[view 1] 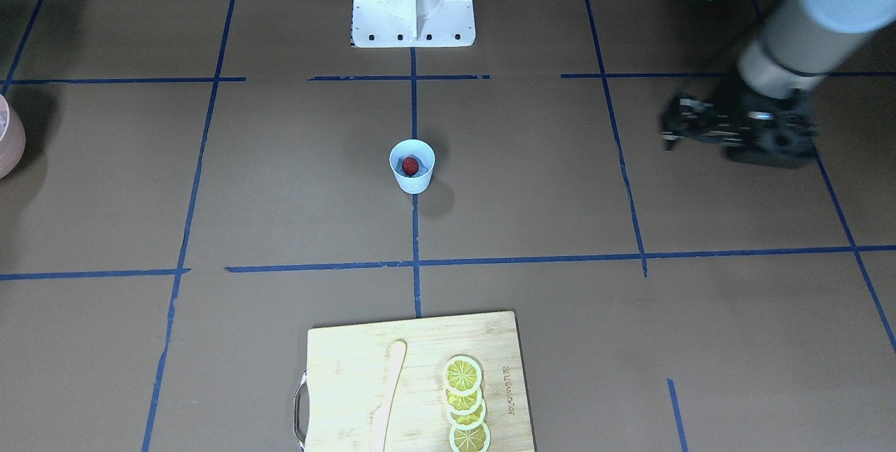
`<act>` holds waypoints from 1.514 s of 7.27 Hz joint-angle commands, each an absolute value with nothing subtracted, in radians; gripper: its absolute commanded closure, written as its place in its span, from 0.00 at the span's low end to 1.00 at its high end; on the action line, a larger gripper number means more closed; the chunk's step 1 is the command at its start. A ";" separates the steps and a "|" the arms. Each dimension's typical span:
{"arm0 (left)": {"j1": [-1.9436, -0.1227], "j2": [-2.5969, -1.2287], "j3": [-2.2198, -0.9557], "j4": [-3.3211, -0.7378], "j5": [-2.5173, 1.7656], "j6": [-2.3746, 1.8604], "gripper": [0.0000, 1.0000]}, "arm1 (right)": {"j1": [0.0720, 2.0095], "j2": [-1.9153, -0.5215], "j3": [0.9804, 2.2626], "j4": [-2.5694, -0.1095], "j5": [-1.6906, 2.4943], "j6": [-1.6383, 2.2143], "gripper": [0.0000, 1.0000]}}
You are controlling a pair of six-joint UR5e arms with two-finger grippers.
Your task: Put ice and strawberries in cup
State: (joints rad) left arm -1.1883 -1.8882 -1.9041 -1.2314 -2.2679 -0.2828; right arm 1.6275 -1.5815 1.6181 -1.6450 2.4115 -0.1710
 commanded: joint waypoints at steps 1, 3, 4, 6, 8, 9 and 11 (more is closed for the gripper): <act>-1.386 -1.786 -1.805 -1.232 -2.319 0.002 0.00 | 1.628 -1.588 1.609 -1.644 2.413 -0.173 0.00; -1.512 -1.764 -1.642 -1.236 -2.324 0.205 0.00 | 1.628 -1.591 1.614 -1.641 2.413 -0.173 0.00; -1.538 -1.747 -1.573 -1.293 -2.324 0.237 0.00 | 1.628 -1.592 1.611 -1.603 2.411 -0.172 0.00; -1.577 -1.672 -1.506 -1.438 -2.327 0.229 0.00 | 1.628 -1.594 1.611 -1.595 2.411 -0.170 0.00; -1.578 -1.640 -1.506 -1.448 -2.383 0.230 0.00 | 1.628 -1.594 1.611 -1.595 2.410 -0.170 0.00; -1.578 -1.640 -1.508 -1.448 -2.391 0.229 0.00 | 1.628 -1.594 1.611 -1.595 2.410 -0.172 0.00; -1.582 -1.640 -1.525 -1.462 -2.390 0.125 0.00 | 1.628 -1.594 1.611 -1.594 2.408 -0.172 0.00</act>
